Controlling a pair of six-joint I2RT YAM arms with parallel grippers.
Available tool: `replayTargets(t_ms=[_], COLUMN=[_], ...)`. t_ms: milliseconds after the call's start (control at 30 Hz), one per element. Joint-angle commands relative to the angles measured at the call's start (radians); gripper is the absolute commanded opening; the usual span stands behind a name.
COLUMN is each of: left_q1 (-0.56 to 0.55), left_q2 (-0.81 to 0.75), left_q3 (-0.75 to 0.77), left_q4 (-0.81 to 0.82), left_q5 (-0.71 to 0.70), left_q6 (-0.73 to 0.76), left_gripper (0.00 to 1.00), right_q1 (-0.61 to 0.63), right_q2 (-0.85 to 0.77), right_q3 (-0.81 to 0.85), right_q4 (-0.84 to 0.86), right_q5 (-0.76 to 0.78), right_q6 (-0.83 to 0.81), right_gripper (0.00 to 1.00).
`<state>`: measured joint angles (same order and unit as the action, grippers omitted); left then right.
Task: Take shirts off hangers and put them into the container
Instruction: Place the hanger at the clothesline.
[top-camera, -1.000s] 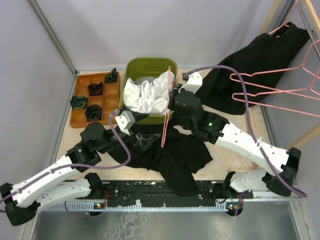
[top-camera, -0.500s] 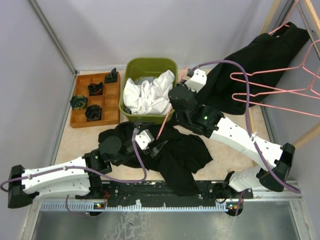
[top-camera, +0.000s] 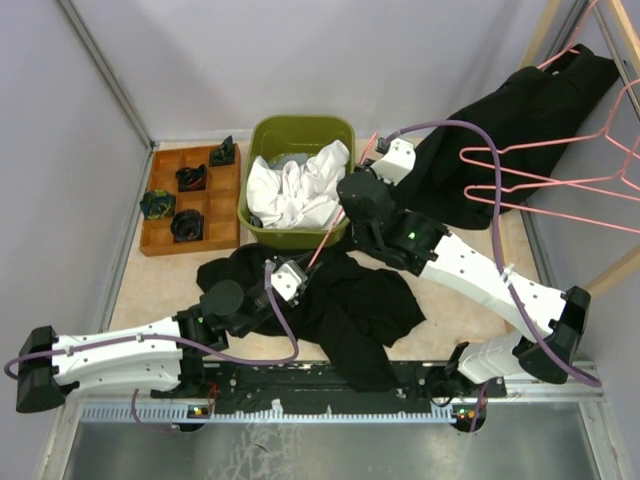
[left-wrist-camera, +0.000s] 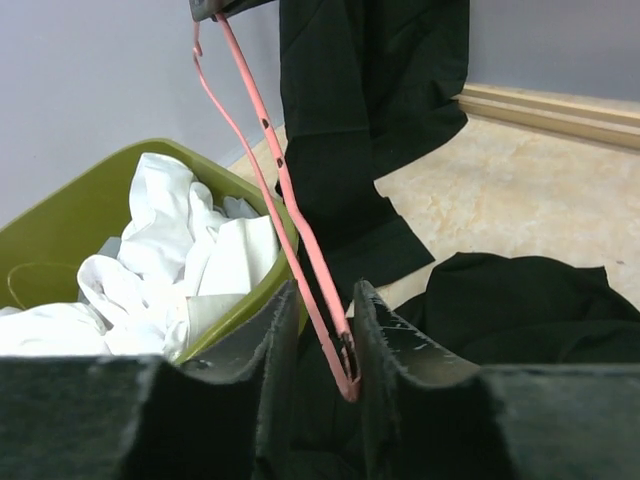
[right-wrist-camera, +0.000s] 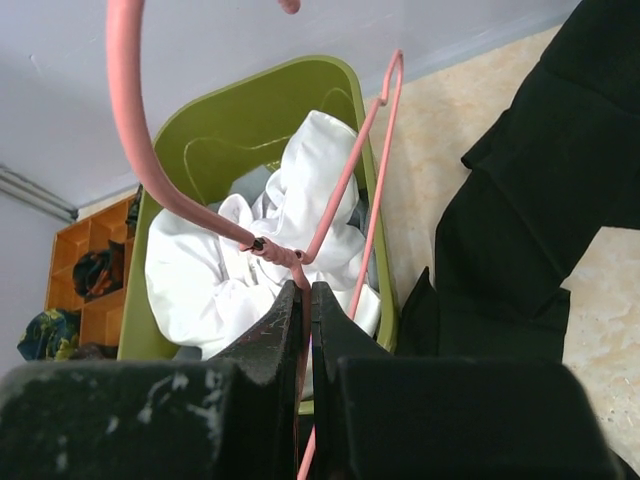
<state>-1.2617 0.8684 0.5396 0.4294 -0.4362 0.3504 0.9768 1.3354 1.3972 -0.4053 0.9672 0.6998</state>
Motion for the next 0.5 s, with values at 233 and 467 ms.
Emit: replayTargets(t_ms=[233,467], left_q1=[-0.008,-0.007], left_q2=[0.008,-0.04], left_q3=[0.01,0.03], left_q4=[0.013,0.015], left_q5=[-0.087,-0.105], left_q6=[-0.037,-0.036], left_gripper=[0.05,0.0], right_q1=[-0.006,-0.006], right_q2=[-0.07,-0.112], right_q3=[0.041,-0.035], right_q4=[0.043,0.16], right_q5=[-0.003,-0.188], right_q6=[0.009,-0.138], right_gripper=[0.0,0.29])
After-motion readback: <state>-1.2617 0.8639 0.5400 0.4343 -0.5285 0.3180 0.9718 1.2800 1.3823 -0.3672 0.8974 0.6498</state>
